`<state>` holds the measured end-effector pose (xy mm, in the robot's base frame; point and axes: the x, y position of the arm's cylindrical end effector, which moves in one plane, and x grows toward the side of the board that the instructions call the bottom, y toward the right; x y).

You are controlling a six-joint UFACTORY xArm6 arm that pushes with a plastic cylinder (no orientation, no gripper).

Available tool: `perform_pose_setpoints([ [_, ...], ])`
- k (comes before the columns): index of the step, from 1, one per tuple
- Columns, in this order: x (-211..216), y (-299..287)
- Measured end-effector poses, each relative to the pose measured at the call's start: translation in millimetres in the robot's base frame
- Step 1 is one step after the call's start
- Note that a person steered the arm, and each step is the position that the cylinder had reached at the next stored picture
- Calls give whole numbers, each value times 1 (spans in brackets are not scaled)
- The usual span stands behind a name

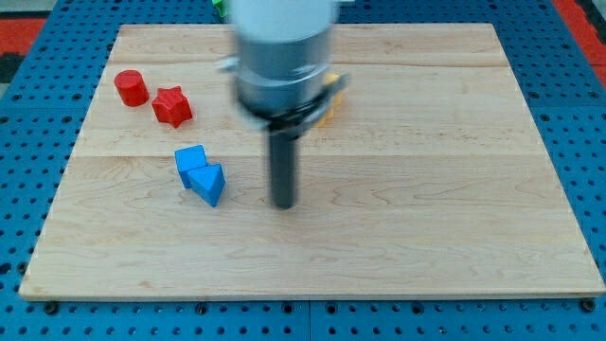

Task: Push the blue triangle closer to the yellow heart and yellow hexagon

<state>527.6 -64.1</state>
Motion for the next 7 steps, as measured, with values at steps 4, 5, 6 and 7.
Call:
perform_pose_setpoints([
  [4,-65,-17],
  [5,-22,-48],
  [6,-14,-28],
  [7,-60,33],
])
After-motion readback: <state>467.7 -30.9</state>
